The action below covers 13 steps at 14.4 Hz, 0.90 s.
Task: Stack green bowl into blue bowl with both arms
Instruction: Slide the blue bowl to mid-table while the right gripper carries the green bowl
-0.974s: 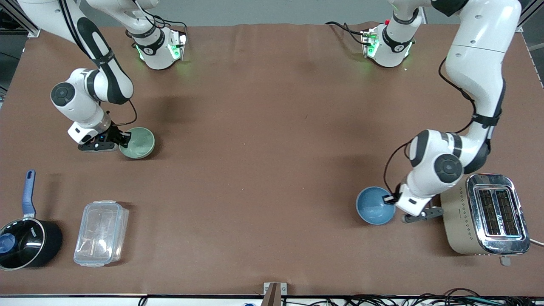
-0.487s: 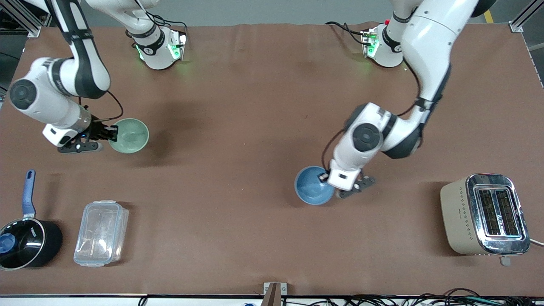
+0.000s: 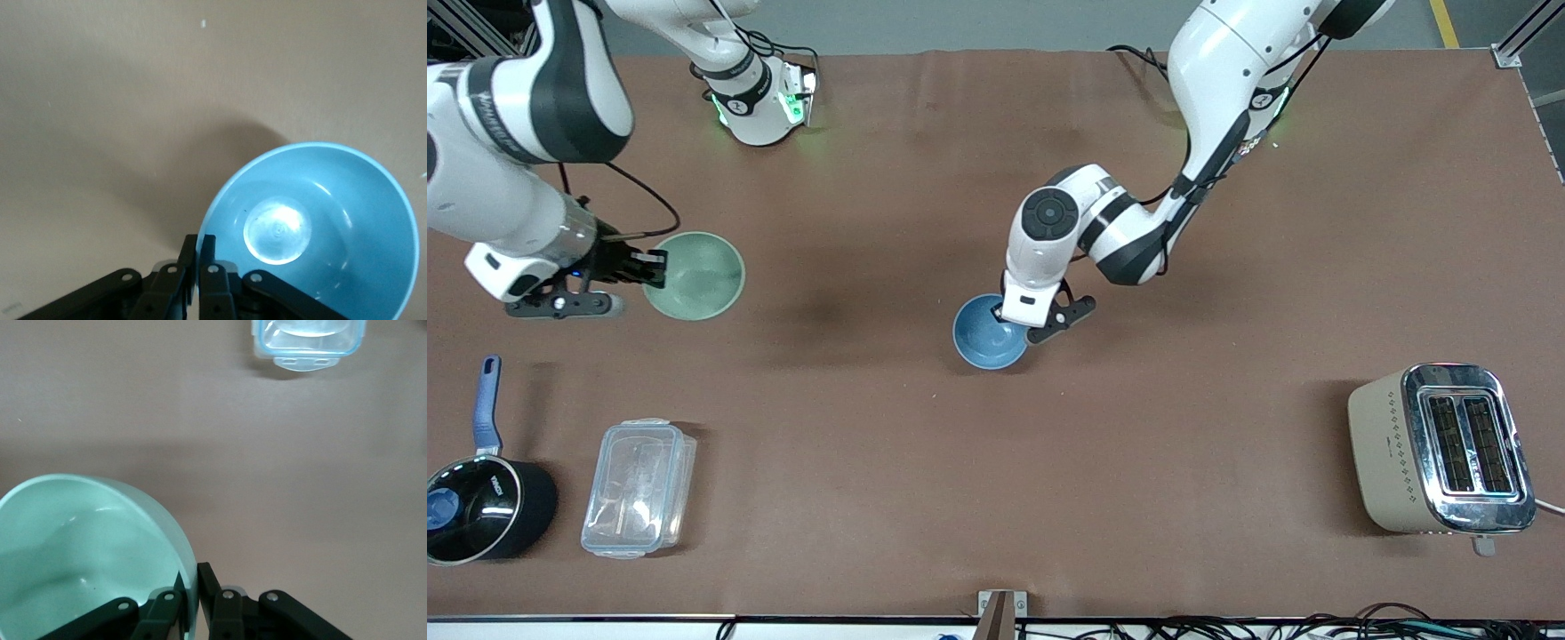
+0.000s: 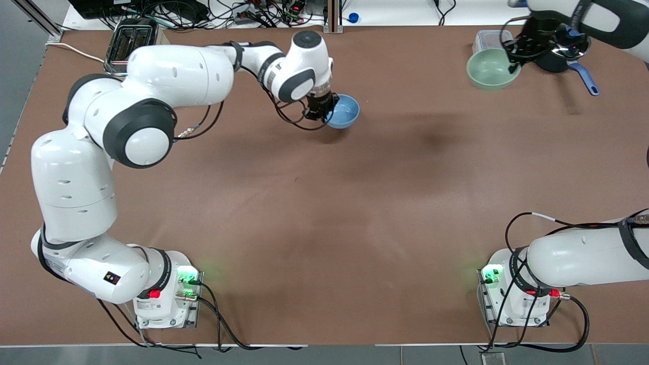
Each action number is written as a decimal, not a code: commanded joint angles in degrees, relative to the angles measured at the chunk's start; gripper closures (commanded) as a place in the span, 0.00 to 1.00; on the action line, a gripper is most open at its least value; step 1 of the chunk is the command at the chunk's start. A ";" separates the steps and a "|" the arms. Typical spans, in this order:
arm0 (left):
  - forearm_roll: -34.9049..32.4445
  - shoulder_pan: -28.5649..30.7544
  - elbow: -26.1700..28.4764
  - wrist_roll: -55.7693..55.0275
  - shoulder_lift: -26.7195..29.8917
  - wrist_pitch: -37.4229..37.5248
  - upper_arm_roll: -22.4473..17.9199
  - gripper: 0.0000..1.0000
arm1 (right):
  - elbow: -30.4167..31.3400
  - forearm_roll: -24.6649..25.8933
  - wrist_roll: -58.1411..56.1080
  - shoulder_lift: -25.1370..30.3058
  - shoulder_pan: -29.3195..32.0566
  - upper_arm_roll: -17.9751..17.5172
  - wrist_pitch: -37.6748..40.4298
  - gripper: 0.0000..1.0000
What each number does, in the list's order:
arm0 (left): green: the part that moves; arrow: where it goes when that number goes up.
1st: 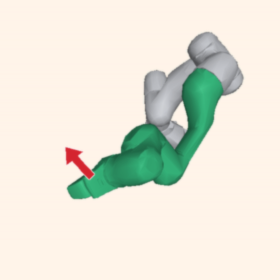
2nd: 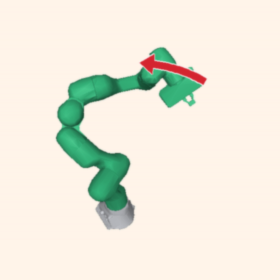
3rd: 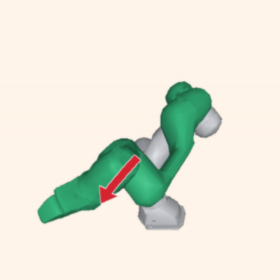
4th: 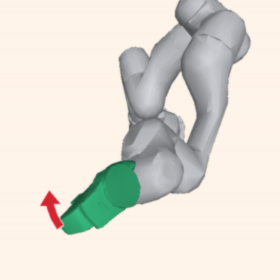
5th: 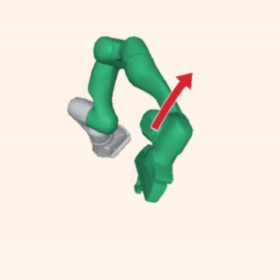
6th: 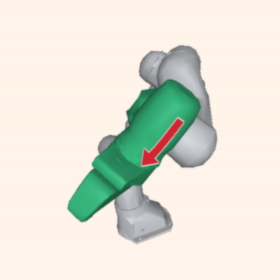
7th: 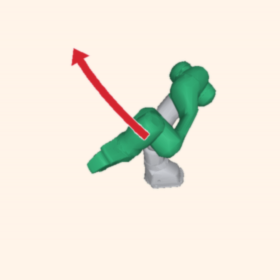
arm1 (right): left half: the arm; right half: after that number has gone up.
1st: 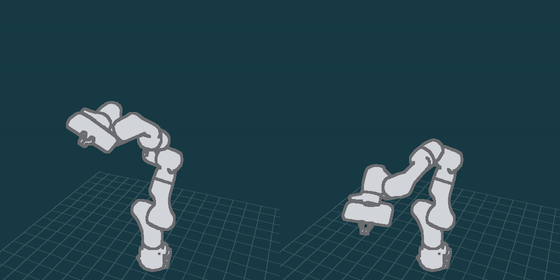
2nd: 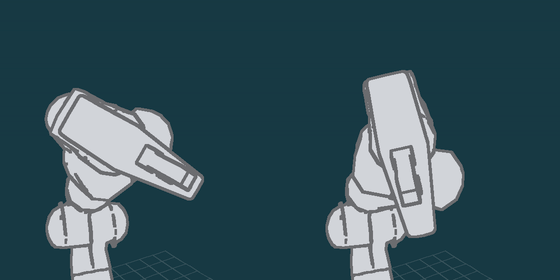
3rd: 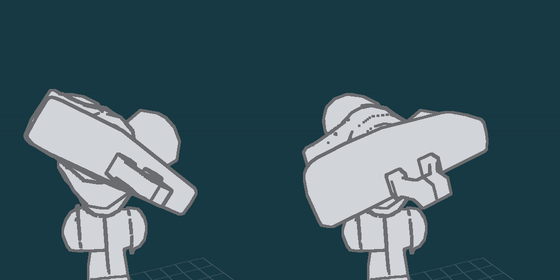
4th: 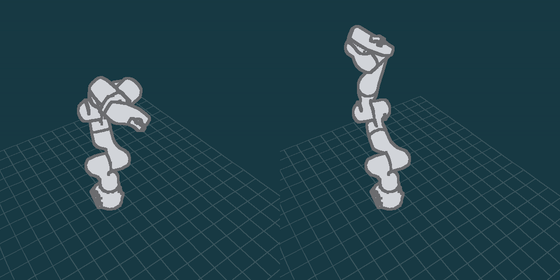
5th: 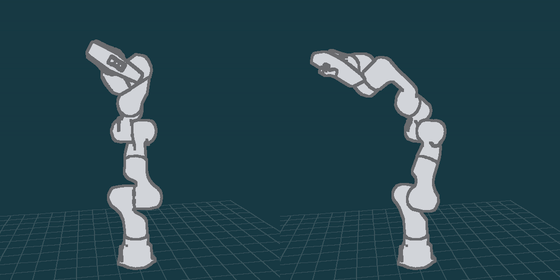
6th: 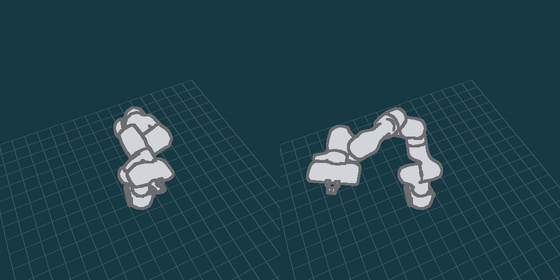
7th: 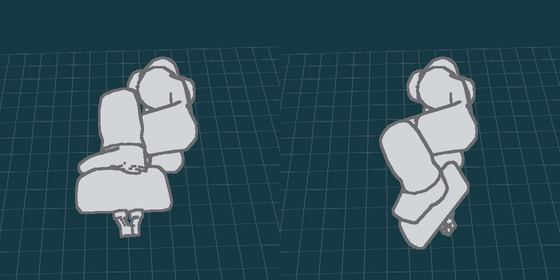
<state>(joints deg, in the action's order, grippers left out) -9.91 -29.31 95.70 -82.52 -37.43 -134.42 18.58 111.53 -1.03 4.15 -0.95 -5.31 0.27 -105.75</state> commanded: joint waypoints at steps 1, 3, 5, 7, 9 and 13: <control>-1.34 -1.19 -0.16 -2.47 -0.63 -0.66 -0.47 0.95 | -1.23 -2.65 6.11 -4.66 -1.71 -2.19 -3.13 1.00; -1.34 -1.28 -0.33 -2.47 -1.24 -0.75 -0.56 0.75 | -1.40 -3.88 8.40 -6.34 -3.64 -2.99 -4.37 1.00; -1.34 -0.84 -0.42 -2.21 -0.72 -0.67 -0.82 0.25 | -1.40 -5.29 12.26 -7.39 -5.67 -3.52 -5.69 1.00; -1.43 0.04 -3.31 -1.94 0.07 0.21 -1.26 0.00 | -1.40 -5.47 15.78 -9.15 -7.16 -4.05 -7.97 1.00; -3.96 2.93 -5.16 -1.33 3.57 2.75 -2.23 0.00 | -1.75 -7.22 21.66 -11.25 -9.71 -5.80 -11.13 1.00; -5.21 12.67 -7.01 13.66 11.13 11.62 -2.23 0.00 | -5.87 -7.67 34.30 -18.72 -15.33 -9.05 -18.68 1.00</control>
<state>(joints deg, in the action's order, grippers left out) -14.25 -20.52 87.50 -75.48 -31.04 -126.74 16.19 109.93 -7.79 32.27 -14.87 -18.06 -7.84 -122.25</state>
